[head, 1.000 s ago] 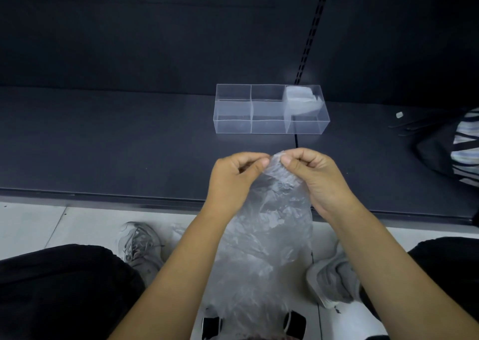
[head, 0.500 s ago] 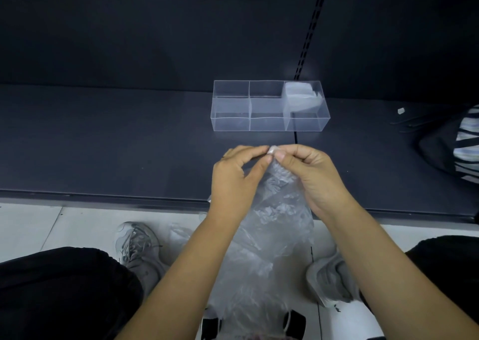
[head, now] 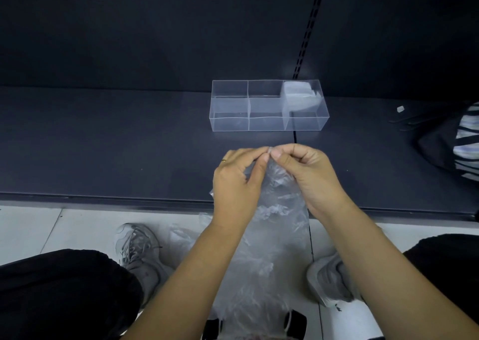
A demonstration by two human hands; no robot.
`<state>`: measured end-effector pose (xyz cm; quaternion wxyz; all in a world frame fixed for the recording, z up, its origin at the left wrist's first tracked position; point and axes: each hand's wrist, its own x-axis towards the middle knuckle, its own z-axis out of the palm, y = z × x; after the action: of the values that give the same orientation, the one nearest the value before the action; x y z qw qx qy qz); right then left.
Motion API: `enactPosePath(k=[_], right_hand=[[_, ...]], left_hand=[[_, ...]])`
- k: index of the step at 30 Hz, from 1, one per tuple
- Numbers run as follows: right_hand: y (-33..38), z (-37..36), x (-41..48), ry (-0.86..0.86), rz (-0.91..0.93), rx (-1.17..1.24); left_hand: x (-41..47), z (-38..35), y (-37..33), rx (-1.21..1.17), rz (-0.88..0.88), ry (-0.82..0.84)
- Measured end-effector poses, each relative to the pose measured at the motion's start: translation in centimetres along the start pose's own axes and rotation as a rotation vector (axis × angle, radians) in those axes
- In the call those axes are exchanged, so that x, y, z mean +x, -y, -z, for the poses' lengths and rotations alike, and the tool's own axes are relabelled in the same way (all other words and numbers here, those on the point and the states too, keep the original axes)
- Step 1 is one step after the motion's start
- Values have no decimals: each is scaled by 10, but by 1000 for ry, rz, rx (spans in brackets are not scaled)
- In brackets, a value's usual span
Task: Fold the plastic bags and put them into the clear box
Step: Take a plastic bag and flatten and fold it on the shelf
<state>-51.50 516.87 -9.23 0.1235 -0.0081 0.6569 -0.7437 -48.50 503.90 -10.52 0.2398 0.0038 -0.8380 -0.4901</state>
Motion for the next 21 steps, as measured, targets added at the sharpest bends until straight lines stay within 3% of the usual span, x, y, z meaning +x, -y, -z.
enactPosePath(k=[10, 12, 16, 21], right_hand=[[4, 4, 3, 38, 176, -243], [4, 6, 5, 68, 135, -241], [-2, 19, 14, 304, -113, -315], [-21, 57, 28, 455, -295, -571]], left_hand=[[3, 2, 2, 66, -47, 33], [5, 2, 3, -2, 23, 50], [24, 5, 12, -235, 343, 81], [62, 25, 55, -263, 584, 90]])
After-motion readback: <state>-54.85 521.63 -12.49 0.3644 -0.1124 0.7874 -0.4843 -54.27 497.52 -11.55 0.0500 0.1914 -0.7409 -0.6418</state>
